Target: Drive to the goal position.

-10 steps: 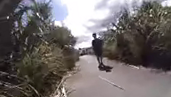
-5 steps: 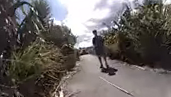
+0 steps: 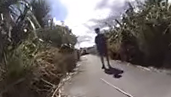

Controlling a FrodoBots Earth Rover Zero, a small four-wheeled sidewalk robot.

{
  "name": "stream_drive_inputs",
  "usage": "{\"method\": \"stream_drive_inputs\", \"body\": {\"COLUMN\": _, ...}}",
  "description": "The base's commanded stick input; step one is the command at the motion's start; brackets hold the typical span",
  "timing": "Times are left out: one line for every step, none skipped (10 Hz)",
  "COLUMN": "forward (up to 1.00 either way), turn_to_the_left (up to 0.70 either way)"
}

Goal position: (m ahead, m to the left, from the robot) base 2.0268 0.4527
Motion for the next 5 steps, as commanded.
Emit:
{"method": "stream_drive_inputs", "body": {"forward": 0.5, "turn_to_the_left": 0.14}}
{"method": "stream_drive_inputs", "body": {"forward": 0.5, "turn_to_the_left": 0.15}}
{"method": "stream_drive_inputs", "body": {"forward": 0.5, "turn_to_the_left": 0.15}}
{"method": "stream_drive_inputs", "body": {"forward": 0.41, "turn_to_the_left": 0.16}}
{"method": "stream_drive_inputs", "body": {"forward": 0.3, "turn_to_the_left": 0.18}}
